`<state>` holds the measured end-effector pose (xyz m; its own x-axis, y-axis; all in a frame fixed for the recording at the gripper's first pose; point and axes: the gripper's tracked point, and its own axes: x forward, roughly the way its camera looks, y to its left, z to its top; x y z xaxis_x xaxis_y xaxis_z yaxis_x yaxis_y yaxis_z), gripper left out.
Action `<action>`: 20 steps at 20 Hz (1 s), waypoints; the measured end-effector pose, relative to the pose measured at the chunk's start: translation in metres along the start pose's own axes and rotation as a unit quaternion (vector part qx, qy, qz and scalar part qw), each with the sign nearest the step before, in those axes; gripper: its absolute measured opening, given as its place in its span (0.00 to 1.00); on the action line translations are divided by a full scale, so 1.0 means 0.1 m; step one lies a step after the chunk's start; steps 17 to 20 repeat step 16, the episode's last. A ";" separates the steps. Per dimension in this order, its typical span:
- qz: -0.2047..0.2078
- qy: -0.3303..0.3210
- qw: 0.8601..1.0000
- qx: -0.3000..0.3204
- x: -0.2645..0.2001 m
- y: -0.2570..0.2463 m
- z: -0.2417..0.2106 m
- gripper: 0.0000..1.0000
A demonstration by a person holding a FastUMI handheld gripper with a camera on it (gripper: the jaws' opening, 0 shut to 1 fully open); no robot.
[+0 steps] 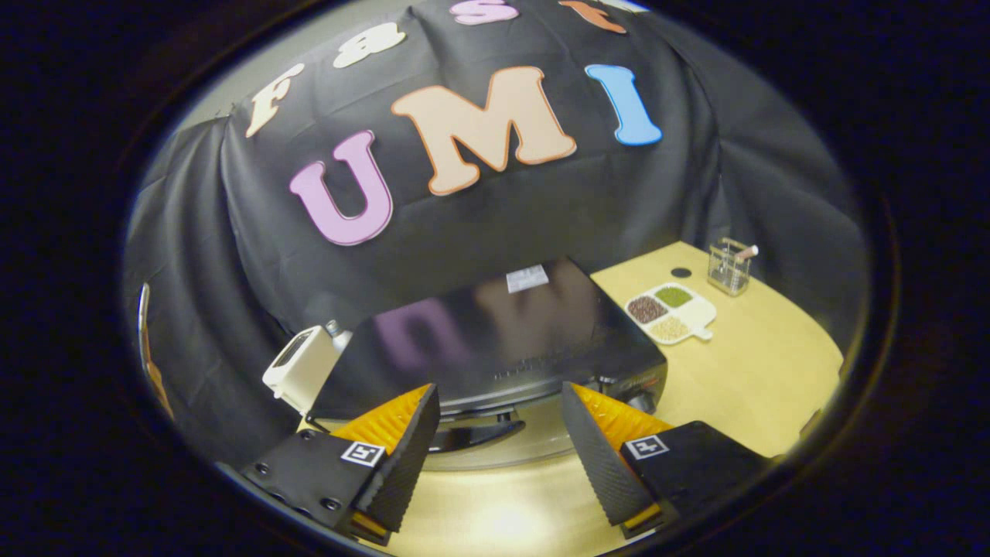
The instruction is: Open the toaster oven, put the food inside, and close the toaster oven door.
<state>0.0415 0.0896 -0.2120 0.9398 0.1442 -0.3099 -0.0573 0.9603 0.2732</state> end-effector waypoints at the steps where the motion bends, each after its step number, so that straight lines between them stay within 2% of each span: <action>1: 0.004 -0.012 1.000 -0.009 -0.04 0.02 0.14 0.97; 4: 0.016 -0.053 0.997 -0.056 -0.15 0.12 0.72 0.97; 7: 0.015 -0.108 0.988 -0.109 -0.34 0.25 1.37 0.98; 11: 0.030 -0.181 0.974 -0.132 -0.65 0.56 2.07 0.98; 14: 0.042 -0.210 0.968 -0.132 -0.77 0.66 2.25 0.98; 20: 0.037 -0.207 0.968 -0.135 -0.79 0.59 2.20 0.98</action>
